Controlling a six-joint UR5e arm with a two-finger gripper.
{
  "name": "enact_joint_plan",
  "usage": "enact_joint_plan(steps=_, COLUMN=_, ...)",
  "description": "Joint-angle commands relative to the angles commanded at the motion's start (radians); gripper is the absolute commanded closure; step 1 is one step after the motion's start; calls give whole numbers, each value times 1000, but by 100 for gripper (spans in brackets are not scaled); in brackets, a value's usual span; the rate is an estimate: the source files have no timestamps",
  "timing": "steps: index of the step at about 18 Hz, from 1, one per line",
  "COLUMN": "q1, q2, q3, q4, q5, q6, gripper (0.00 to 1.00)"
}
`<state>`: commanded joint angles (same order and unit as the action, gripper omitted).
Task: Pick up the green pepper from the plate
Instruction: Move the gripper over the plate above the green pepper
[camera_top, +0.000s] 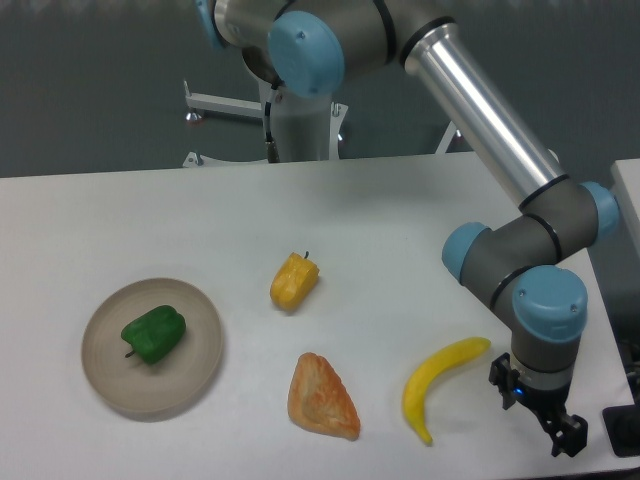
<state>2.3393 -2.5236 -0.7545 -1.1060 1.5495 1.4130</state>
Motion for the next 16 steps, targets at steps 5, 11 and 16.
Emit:
enact_joint_plan(steps=5, q1=-17, q2=112, q3=-137, q4=3, q5=-110, q6=-245, gripper=0)
enact_joint_plan(steps=11, q1=-78, q2=270, q3=-316, q4=-6, q5=-157, q6=-420, gripper=0)
enact_joint_plan(steps=16, q1=-117, q2=382, q3=-468, q4=-3, q5=-232, q6=-549, gripper=0)
